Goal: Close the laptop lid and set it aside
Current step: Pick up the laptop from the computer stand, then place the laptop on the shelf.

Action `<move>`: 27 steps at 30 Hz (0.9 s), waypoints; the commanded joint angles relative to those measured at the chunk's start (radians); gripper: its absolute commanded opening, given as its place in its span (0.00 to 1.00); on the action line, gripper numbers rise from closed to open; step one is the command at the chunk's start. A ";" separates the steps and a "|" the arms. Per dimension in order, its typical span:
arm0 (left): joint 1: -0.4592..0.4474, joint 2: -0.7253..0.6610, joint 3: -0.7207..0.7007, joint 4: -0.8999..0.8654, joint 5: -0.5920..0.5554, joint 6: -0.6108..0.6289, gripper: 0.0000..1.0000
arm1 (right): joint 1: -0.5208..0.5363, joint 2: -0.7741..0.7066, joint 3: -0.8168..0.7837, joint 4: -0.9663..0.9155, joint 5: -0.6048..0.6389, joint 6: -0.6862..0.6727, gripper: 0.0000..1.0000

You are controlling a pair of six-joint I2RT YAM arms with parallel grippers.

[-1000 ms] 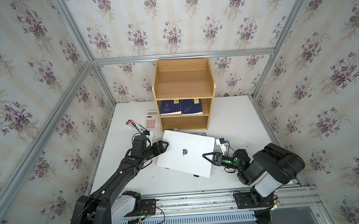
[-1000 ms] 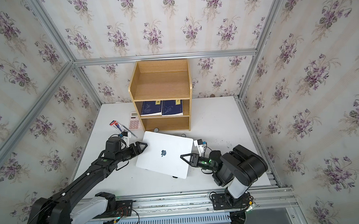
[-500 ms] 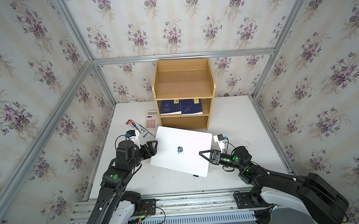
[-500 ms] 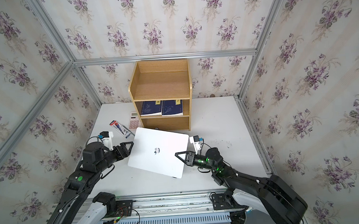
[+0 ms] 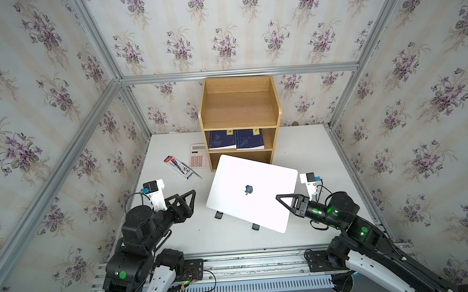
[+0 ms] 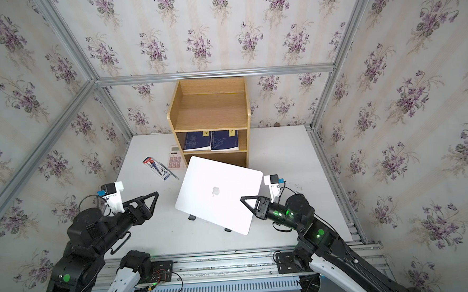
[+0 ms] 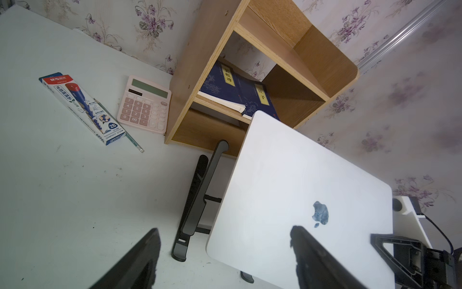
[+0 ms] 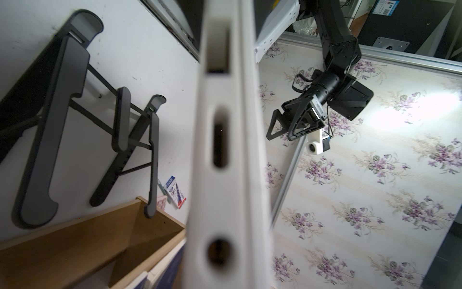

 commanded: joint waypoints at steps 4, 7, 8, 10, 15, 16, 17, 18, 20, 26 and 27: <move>0.000 -0.015 0.039 0.053 0.090 0.012 0.85 | 0.000 -0.051 0.154 0.037 0.068 0.005 0.00; 0.000 -0.006 0.033 0.090 0.122 0.011 0.85 | 0.000 -0.045 0.170 0.149 0.123 0.055 0.00; 0.000 0.003 0.033 0.110 0.124 0.009 0.85 | 0.000 -0.035 0.169 0.213 0.138 0.065 0.00; 0.000 0.024 0.041 0.142 0.180 0.006 0.85 | 0.000 -0.002 0.183 0.330 0.169 0.075 0.00; 0.000 0.046 0.036 0.207 0.202 -0.022 0.85 | 0.000 0.102 0.222 0.565 0.320 0.091 0.00; 0.000 0.046 0.033 0.212 0.205 -0.022 0.85 | 0.001 0.128 0.224 0.614 0.349 0.100 0.00; 0.000 0.048 0.030 0.214 0.201 -0.023 0.85 | 0.001 0.156 0.229 0.657 0.373 0.111 0.00; 0.000 0.048 0.025 0.218 0.196 -0.024 0.84 | 0.004 0.189 0.240 0.693 0.391 0.114 0.00; 0.000 0.047 0.007 0.228 0.197 -0.015 0.84 | 0.018 0.251 0.267 0.744 0.446 0.099 0.00; 0.000 0.049 -0.029 0.245 0.182 0.000 0.84 | 0.210 0.466 0.320 0.992 0.800 0.002 0.00; 0.000 0.048 -0.033 0.248 0.179 0.000 0.84 | 0.241 0.509 0.351 1.014 0.841 -0.020 0.00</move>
